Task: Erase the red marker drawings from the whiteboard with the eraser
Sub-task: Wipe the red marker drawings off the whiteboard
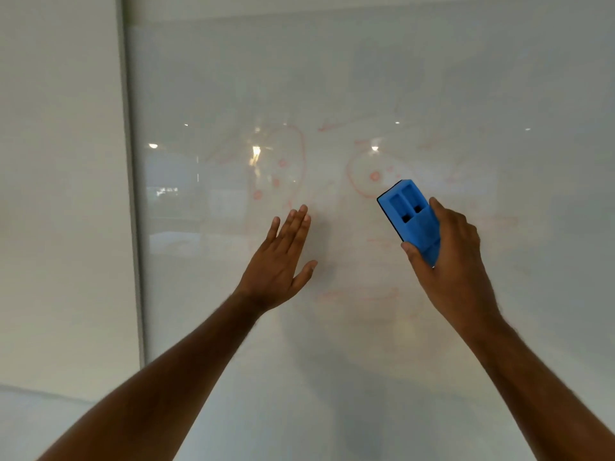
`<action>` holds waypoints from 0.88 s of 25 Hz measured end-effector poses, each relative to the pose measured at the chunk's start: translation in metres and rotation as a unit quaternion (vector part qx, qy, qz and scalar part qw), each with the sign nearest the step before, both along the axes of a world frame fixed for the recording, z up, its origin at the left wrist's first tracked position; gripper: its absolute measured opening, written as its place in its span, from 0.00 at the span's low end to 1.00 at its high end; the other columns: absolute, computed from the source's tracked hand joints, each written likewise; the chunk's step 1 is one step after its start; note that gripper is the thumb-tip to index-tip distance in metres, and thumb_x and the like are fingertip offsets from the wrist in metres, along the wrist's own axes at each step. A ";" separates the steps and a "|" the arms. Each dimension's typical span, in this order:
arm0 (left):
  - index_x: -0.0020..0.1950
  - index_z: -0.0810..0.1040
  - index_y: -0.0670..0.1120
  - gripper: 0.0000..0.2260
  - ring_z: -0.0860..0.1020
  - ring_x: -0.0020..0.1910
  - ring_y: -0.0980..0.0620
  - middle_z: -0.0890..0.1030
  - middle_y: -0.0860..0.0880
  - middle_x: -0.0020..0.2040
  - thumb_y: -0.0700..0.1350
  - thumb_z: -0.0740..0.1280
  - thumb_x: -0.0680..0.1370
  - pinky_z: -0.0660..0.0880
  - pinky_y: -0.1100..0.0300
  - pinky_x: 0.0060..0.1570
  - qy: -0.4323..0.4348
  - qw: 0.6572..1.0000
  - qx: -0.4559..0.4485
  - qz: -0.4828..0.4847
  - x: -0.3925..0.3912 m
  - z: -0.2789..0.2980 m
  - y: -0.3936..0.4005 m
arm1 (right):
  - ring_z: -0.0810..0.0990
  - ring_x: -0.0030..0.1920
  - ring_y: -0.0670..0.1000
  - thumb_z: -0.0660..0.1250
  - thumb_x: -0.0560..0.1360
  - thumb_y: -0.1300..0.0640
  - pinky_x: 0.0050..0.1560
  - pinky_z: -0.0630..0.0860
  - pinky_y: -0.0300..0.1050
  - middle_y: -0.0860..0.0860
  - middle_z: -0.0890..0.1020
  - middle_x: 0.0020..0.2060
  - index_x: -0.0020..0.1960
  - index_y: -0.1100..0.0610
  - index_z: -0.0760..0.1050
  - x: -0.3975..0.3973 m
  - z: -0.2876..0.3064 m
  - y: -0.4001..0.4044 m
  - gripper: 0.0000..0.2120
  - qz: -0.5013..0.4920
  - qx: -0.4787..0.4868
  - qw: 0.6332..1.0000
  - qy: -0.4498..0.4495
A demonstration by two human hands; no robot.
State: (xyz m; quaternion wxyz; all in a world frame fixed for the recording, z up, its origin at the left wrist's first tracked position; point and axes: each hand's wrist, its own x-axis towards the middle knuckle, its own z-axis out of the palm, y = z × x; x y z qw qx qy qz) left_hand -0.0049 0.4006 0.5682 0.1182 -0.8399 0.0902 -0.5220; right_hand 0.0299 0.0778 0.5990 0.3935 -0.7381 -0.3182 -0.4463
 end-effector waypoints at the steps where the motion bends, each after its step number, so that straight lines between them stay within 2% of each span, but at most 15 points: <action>1: 0.89 0.50 0.38 0.36 0.46 0.90 0.45 0.48 0.42 0.90 0.57 0.56 0.89 0.41 0.50 0.88 -0.009 1.000 -0.001 0.003 -0.003 0.010 0.015 | 0.66 0.70 0.51 0.70 0.80 0.51 0.56 0.73 0.48 0.52 0.70 0.71 0.82 0.54 0.59 0.001 0.009 0.013 0.34 0.003 0.002 1.000 -0.009; 7: 0.89 0.50 0.38 0.36 0.46 0.90 0.44 0.48 0.41 0.90 0.59 0.54 0.89 0.41 0.50 0.88 -0.047 0.999 0.017 0.010 -0.019 0.052 0.103 | 0.69 0.66 0.50 0.72 0.79 0.49 0.61 0.75 0.53 0.55 0.74 0.68 0.81 0.56 0.61 0.007 0.048 0.075 0.36 -0.012 -0.011 0.997 -0.081; 14: 0.89 0.46 0.37 0.39 0.45 0.90 0.42 0.46 0.40 0.90 0.61 0.55 0.88 0.46 0.43 0.88 -0.109 0.992 -0.047 0.037 -0.030 0.117 0.218 | 0.72 0.64 0.53 0.73 0.78 0.48 0.64 0.65 0.51 0.54 0.76 0.68 0.79 0.55 0.63 0.008 0.081 0.139 0.35 -0.049 -0.034 0.988 -0.141; 17: 0.89 0.44 0.39 0.41 0.43 0.90 0.43 0.43 0.43 0.90 0.64 0.54 0.87 0.42 0.47 0.88 -0.115 0.990 -0.078 0.029 -0.028 0.131 0.244 | 0.75 0.62 0.54 0.75 0.77 0.49 0.64 0.62 0.52 0.52 0.78 0.66 0.77 0.55 0.65 0.006 0.093 0.162 0.34 -0.060 -0.036 0.986 -0.148; 20: 0.89 0.44 0.40 0.41 0.42 0.89 0.45 0.42 0.45 0.90 0.66 0.51 0.87 0.39 0.51 0.87 -0.125 0.988 -0.091 0.001 -0.024 0.147 0.256 | 0.77 0.59 0.55 0.77 0.76 0.50 0.65 0.64 0.58 0.52 0.79 0.63 0.74 0.54 0.67 0.001 0.106 0.183 0.32 -0.079 -0.042 0.982 -0.164; 22: 0.89 0.44 0.41 0.39 0.42 0.90 0.45 0.42 0.45 0.90 0.64 0.51 0.88 0.38 0.51 0.87 -0.135 0.985 -0.106 -0.032 -0.018 0.160 0.261 | 0.78 0.57 0.56 0.77 0.76 0.49 0.65 0.65 0.58 0.52 0.80 0.61 0.73 0.55 0.68 0.000 0.119 0.199 0.31 -0.096 -0.050 0.978 -0.180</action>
